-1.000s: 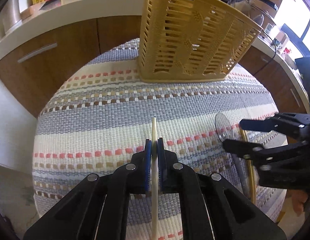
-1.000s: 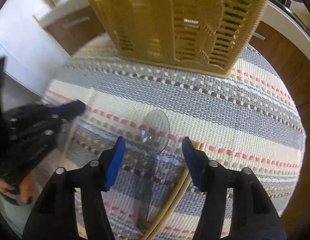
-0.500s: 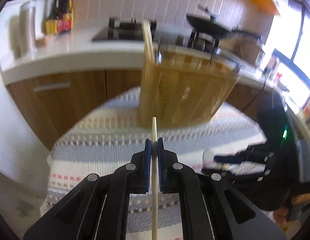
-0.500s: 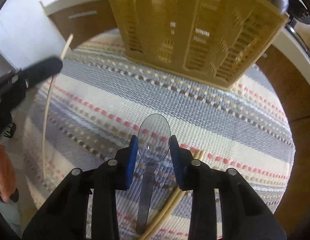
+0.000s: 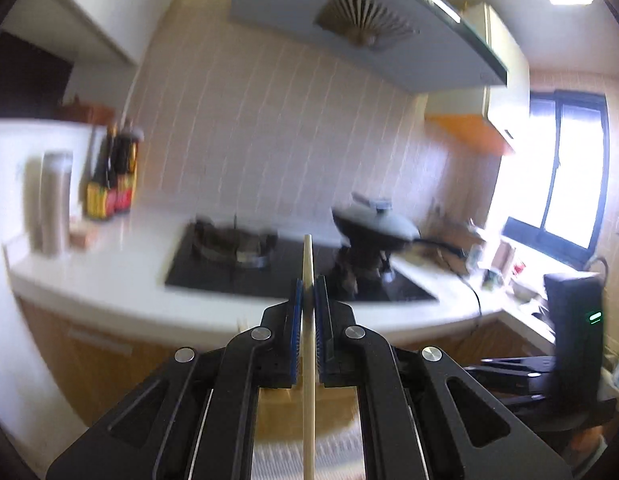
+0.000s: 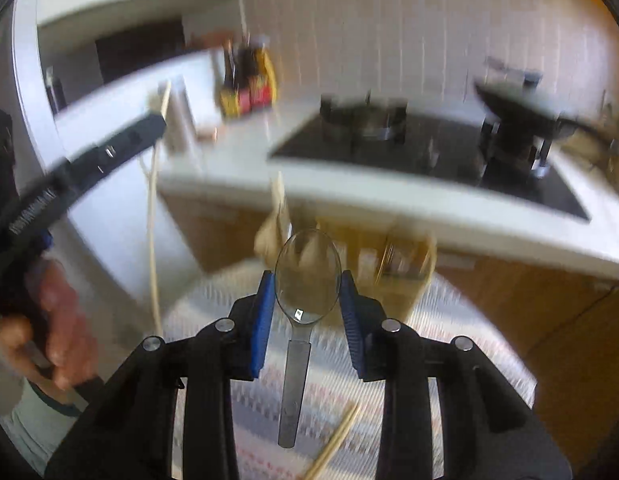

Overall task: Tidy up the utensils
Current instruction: 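Carry chopstick and clear spoon over the yellow basket and open both tools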

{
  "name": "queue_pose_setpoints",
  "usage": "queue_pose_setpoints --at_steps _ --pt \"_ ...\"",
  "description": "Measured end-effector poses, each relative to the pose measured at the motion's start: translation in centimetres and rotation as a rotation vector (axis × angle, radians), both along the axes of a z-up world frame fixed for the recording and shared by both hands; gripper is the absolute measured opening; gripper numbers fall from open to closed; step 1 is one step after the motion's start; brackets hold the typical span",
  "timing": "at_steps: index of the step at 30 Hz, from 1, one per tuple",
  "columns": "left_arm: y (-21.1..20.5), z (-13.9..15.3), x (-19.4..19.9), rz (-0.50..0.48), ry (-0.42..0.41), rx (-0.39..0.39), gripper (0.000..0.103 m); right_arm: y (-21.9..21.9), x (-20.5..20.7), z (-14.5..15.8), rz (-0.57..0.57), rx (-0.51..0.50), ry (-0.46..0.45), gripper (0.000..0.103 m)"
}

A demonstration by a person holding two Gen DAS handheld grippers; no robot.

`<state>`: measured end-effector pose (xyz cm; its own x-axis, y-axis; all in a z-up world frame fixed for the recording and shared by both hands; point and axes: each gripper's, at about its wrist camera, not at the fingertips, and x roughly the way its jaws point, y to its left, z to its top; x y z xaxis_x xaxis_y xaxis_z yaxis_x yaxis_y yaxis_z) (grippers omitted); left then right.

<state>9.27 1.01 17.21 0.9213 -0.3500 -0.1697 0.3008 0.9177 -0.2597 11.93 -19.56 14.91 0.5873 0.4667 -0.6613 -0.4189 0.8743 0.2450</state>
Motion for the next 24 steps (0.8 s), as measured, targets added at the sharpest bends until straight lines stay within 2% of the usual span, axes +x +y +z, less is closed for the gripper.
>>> queue_pose_setpoints --at_steps 4,7,9,13,16,21,24 --pt "-0.3 1.2 2.1 0.012 -0.101 -0.049 0.004 -1.3 1.5 3.9 -0.073 0.006 -0.221 0.030" --pt "-1.4 1.5 3.1 0.040 -0.195 -0.009 0.004 -1.8 3.2 4.7 -0.144 -0.024 -0.355 0.030" --pt "-2.2 1.2 4.0 0.054 -0.235 0.007 0.004 -2.2 4.4 4.7 -0.193 -0.032 -0.411 0.030" --pt "-3.5 0.0 5.4 0.085 -0.261 0.046 0.004 -2.8 6.4 3.3 -0.281 -0.079 -0.474 0.030" --pt "-4.1 -1.3 6.4 0.118 -0.265 0.057 0.004 -3.1 7.1 1.7 -0.306 -0.127 -0.500 0.030" --pt "-4.5 -3.6 7.7 0.141 -0.251 0.064 0.004 -4.4 8.4 0.2 -0.365 -0.089 -0.470 0.030" --pt "-4.5 -4.5 8.1 0.160 -0.239 0.071 0.004 -5.0 9.1 -1.2 -0.361 -0.055 -0.416 0.030"
